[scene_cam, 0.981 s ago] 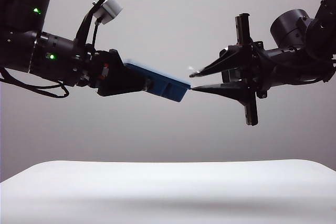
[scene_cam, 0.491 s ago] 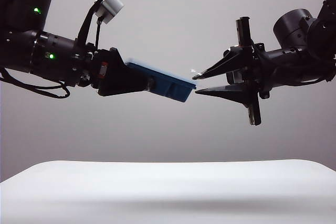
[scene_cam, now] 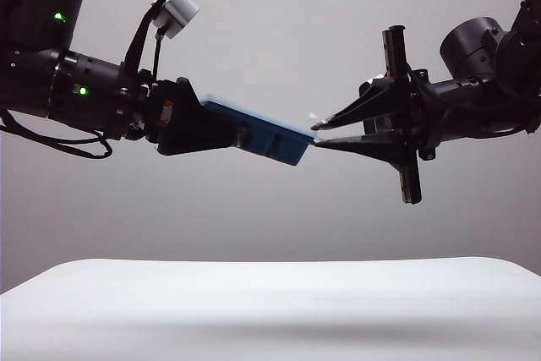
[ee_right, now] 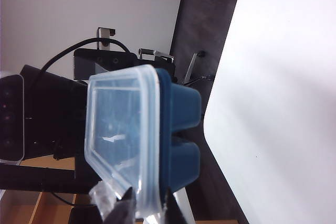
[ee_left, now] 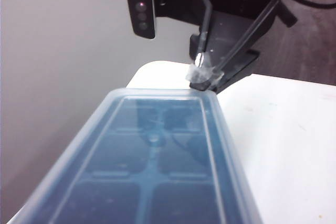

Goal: Pick up the ice cube tray, remove its lid, and then place both the tray and the lid back on the table.

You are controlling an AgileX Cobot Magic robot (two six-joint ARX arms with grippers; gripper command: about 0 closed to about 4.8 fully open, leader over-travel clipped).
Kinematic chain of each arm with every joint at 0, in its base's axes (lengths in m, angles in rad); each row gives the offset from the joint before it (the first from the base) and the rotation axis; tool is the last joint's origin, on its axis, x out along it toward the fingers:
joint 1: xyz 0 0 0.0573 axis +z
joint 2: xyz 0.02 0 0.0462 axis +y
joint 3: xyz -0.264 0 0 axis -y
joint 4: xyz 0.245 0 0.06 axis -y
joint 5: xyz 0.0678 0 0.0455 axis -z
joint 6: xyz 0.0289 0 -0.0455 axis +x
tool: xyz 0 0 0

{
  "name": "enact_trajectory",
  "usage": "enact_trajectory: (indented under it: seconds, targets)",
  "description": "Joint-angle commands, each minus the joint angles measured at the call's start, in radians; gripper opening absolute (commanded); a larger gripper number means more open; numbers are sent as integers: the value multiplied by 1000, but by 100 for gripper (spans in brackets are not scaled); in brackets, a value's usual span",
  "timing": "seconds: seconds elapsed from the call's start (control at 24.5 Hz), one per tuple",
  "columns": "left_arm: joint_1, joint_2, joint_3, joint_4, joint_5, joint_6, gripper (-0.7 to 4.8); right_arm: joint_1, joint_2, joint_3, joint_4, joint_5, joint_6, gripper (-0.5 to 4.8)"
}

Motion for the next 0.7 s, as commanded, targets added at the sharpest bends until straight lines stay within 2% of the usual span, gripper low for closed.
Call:
enact_trajectory:
  seconds: [0.04,0.16,0.2,0.25,0.61,0.7]
  targets:
    - [-1,-3,2,10,-3,-4,263,2,-5,3,8,-14,-5,45]
    - [-1,-3,2,3,-4,-3,264,2,-5,3,8,-13,-5,38]
    - [-1,-3,2,0,-4,-3,264,2,-5,3,8,-14,-5,4]
    - [-1,-3,2,-1,-4,-4,264,2,-5,3,8,-14,-5,-3]
    - [-1,-3,2,-1,-1,-4,264,2,-5,6,13,-13,-1,-2]
    - [-1,-3,2,-7,-1,-4,264,0,-5,7,71,-7,27,-2]
